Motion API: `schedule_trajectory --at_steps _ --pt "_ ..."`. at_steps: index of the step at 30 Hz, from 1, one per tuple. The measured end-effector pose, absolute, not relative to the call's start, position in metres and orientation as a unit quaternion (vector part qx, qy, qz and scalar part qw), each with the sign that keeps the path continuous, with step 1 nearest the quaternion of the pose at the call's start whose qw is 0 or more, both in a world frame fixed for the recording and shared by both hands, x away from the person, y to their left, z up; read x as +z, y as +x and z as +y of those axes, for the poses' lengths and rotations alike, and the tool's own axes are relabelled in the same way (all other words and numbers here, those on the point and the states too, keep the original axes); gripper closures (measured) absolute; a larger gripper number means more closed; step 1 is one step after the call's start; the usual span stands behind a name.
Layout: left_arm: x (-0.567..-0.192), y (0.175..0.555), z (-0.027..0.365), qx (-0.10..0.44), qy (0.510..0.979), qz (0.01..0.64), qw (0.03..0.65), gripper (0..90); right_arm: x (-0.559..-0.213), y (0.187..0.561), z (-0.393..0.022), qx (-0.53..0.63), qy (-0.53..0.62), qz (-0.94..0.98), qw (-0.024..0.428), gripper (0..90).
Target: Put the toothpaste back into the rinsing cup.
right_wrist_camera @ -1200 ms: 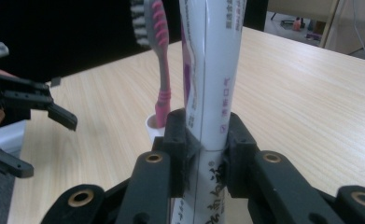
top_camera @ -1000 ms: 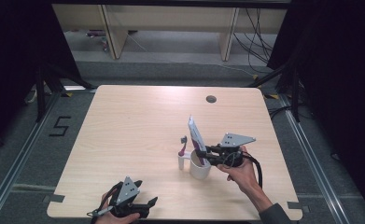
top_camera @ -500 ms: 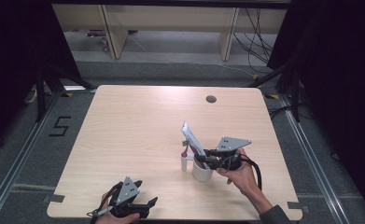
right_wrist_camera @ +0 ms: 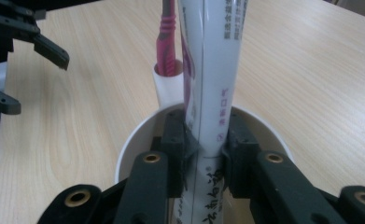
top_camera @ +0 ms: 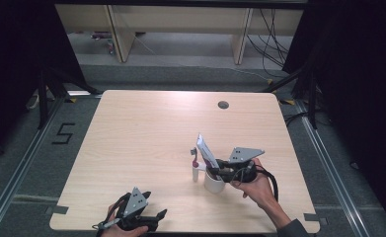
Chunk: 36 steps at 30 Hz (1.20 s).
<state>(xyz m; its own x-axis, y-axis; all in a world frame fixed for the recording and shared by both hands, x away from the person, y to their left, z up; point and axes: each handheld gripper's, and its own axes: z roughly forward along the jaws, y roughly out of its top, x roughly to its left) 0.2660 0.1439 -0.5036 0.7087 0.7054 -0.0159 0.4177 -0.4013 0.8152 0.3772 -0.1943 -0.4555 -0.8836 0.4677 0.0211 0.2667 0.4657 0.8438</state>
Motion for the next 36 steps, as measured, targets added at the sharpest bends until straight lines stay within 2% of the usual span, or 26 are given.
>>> schedule_trajectory --at_steps 12,19,24,31,32,36 --pt "-0.504 0.266 0.144 0.168 0.82 0.342 0.427 21.0 -0.458 0.374 -0.2 0.459 0.222 0.855 0.102 72.9" --pt "-0.505 0.265 0.142 0.167 0.815 0.347 0.432 21.0 -0.448 0.371 -0.208 0.48 0.226 0.841 0.101 71.8" --pt "-0.504 0.266 0.144 0.167 0.821 0.343 0.425 21.0 -0.445 0.368 -0.214 0.487 0.245 0.833 0.092 69.2" --pt "-0.504 0.266 0.144 0.167 0.821 0.342 0.425 21.0 -0.44 0.37 -0.223 0.502 0.246 0.822 0.109 64.3" --pt "-0.504 0.266 0.144 0.167 0.821 0.342 0.425 21.0 -0.439 0.369 -0.224 0.501 0.256 0.822 0.095 63.8" --pt "-0.504 0.265 0.144 0.169 0.819 0.345 0.426 21.0 -0.437 0.369 -0.229 0.505 0.259 0.818 0.093 60.1"
